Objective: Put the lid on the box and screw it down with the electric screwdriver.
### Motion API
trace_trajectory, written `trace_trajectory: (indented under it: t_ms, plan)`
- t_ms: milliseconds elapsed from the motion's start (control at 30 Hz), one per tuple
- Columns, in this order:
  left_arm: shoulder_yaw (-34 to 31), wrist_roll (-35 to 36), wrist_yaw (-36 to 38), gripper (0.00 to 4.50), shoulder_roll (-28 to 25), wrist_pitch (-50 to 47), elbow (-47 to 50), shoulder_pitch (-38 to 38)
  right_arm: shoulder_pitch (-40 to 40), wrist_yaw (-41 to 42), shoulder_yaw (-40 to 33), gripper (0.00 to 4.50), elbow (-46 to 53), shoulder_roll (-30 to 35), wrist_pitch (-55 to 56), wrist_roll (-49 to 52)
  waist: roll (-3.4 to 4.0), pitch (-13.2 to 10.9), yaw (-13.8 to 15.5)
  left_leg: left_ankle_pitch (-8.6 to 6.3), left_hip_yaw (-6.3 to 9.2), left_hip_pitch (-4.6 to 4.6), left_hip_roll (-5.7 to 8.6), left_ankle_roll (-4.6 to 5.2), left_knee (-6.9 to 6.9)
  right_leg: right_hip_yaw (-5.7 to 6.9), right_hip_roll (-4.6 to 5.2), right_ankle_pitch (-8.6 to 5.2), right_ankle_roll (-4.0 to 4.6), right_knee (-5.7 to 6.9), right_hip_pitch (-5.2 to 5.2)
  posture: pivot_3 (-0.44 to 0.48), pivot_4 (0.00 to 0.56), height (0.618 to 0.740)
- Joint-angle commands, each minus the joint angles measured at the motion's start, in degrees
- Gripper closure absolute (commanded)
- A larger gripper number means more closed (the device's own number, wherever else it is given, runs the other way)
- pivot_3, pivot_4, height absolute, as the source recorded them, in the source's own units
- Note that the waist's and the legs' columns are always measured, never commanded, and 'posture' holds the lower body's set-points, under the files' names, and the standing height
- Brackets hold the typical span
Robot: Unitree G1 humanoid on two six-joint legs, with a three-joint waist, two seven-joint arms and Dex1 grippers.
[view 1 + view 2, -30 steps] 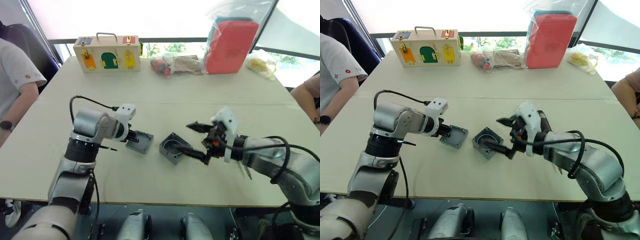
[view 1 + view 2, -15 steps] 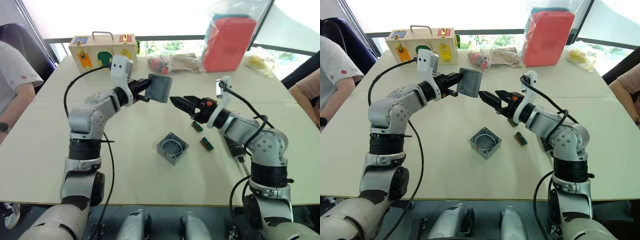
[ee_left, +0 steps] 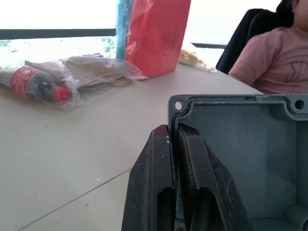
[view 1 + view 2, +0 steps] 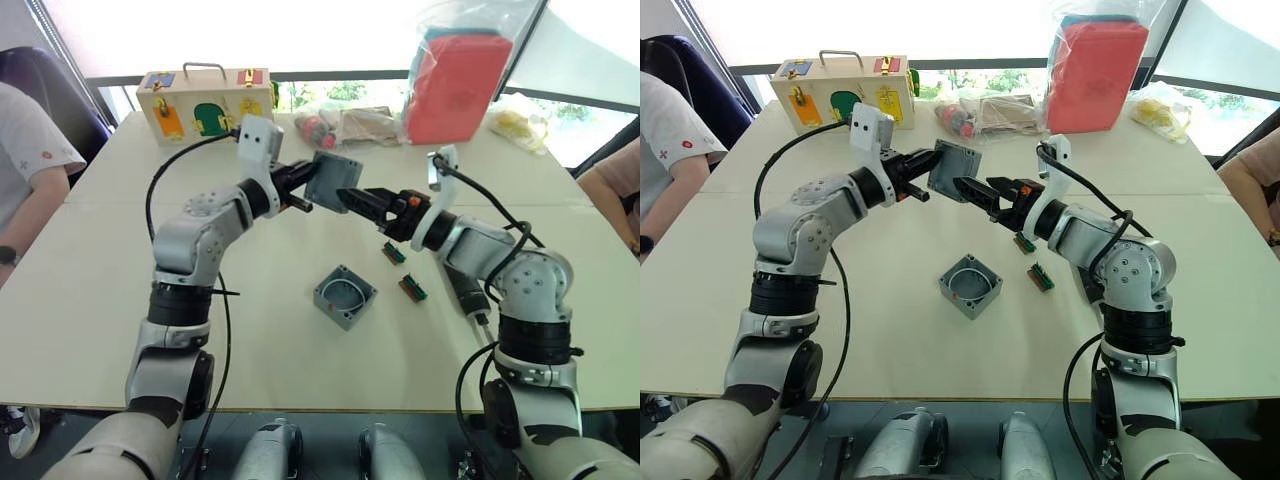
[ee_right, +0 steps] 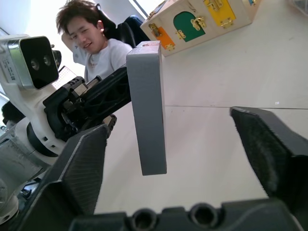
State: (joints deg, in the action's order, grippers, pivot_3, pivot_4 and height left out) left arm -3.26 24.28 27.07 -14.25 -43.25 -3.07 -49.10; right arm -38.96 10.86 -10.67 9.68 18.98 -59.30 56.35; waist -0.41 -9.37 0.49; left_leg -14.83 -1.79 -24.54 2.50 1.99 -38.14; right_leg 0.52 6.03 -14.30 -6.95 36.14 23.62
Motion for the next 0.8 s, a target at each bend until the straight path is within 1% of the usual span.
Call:
trace_trajectory:
  t_ms: [33,100,167,200,233,267,467,533,567,633,667,700,767,800]
  plan:
    - [0.0,0.5,0.6,4.5,-0.4,1.5,3.6,0.1,-0.6,-0.6,-1.2,1.69,1.3,-0.9,0.9,0.1,0.0,0.0,0.0,0.0,0.0,0.0,-0.01,0.0,0.0,0.0,-0.01,0.0,0.0,0.0,0.0,0.0,0.15,0.74]
    - [0.0,0.5,0.6,4.5,-0.4,1.4,3.9,0.2,-0.4,-0.8,-1.2,2.33,1.4,-0.9,0.9,0.1,0.0,0.0,0.0,0.0,0.0,0.0,-0.01,0.0,0.0,-0.02,-0.01,0.0,0.0,0.0,0.0,0.0,0.15,0.74]
    - [-0.1,0.7,0.6,4.5,-0.5,1.2,4.4,0.3,-0.2,-1.1,-1.1,3.21,1.6,-1.1,0.8,-0.1,0.0,0.0,0.0,0.0,0.0,0.0,-0.01,0.0,0.0,-0.02,-0.02,0.0,0.0,0.0,0.0,0.0,0.15,0.74]
    - [-0.2,0.8,0.6,4.5,-0.5,1.1,4.6,0.4,-0.1,-1.2,-1.1,3.53,1.6,-1.2,0.8,-0.2,0.0,0.0,0.0,0.0,0.0,0.0,-0.02,0.0,0.0,-0.02,-0.03,0.0,0.0,0.0,0.0,0.0,0.15,0.74]
    - [-0.1,0.9,0.7,4.5,-0.6,1.0,4.8,0.4,-0.1,-1.3,-1.0,4.01,1.6,-1.3,0.7,-0.2,0.0,0.0,0.0,0.0,0.01,0.0,-0.02,0.0,0.0,-0.02,-0.03,0.0,0.0,0.0,0.0,0.0,0.15,0.74]
    - [-0.1,1.1,0.8,4.5,-0.6,0.9,5.1,0.6,0.0,-1.6,-1.1,4.33,1.6,-1.4,0.7,-0.2,0.0,0.0,0.0,0.0,0.01,0.0,-0.02,0.0,0.0,-0.02,-0.04,0.0,0.0,0.0,0.0,0.0,0.15,0.74]
    - [-0.3,2.6,2.8,4.5,-2.0,-0.2,6.8,1.8,0.1,-2.4,-1.3,4.36,1.5,-2.0,0.8,-0.2,0.0,0.0,-0.2,0.0,0.01,0.0,-0.03,0.0,0.01,-0.04,-0.05,0.0,0.0,0.0,0.0,0.0,0.15,0.74]
    - [-1.5,3.9,3.7,3.79,-2.6,-0.6,7.3,2.2,0.3,-2.8,-1.5,4.36,1.5,-2.2,0.9,-0.1,0.0,0.0,-0.1,0.0,0.02,0.0,-0.03,0.0,0.01,-0.04,-0.06,0.0,0.0,0.0,0.0,0.0,0.15,0.74]
    - [-2.1,4.5,4.0,3.66,-2.8,-0.7,7.6,2.3,0.4,-3.0,-1.6,4.36,1.5,-2.3,0.9,-0.1,0.0,0.0,-0.1,0.0,0.02,0.0,-0.03,0.0,0.01,-0.04,-0.06,0.0,0.0,0.0,0.0,0.0,0.15,0.74]
    - [-3.2,6.2,4.6,2.79,-3.3,-1.4,8.1,2.3,0.4,-3.0,-1.7,4.36,1.5,-2.4,1.0,-0.3,0.0,0.0,-0.1,0.0,0.01,0.0,-0.03,0.0,0.01,-0.04,-0.05,0.0,0.0,0.0,0.0,0.0,0.15,0.74]
    - [-3.5,6.7,4.8,2.4,-3.7,-1.7,8.4,2.4,0.5,-3.0,-1.7,4.36,1.5,-2.4,1.0,-0.5,0.0,0.0,-0.1,0.0,0.02,0.0,-0.04,0.0,0.01,-0.04,-0.05,0.0,0.0,-0.01,0.0,0.0,0.15,0.74]
    - [-4.1,7.5,5.0,2.13,-4.1,-2.1,8.6,2.5,0.5,-2.9,-1.7,4.36,1.5,-2.4,1.0,-0.7,0.0,0.0,-0.2,0.0,0.01,0.0,-0.04,-0.01,0.01,-0.05,-0.05,0.0,0.0,-0.02,0.0,0.0,0.15,0.74]
    - [-5.8,10.2,5.8,1.34,-5.4,-4.6,9.1,2.7,0.7,-2.8,-1.5,4.36,1.9,-2.2,1.7,-1.5,0.01,0.0,-0.4,0.0,0.02,0.0,-0.06,-0.01,0.01,-0.05,-0.07,0.0,0.0,-0.02,0.01,0.0,0.15,0.74]
    - [-6.9,11.9,6.2,0.79,-6.1,-6.1,9.4,2.8,0.9,-2.8,-1.6,4.36,2.3,-2.0,2.8,-2.5,0.01,0.0,-0.4,0.0,0.02,0.0,-0.08,-0.01,0.01,-0.05,-0.09,0.0,0.0,-0.02,0.02,0.0,0.15,0.74]
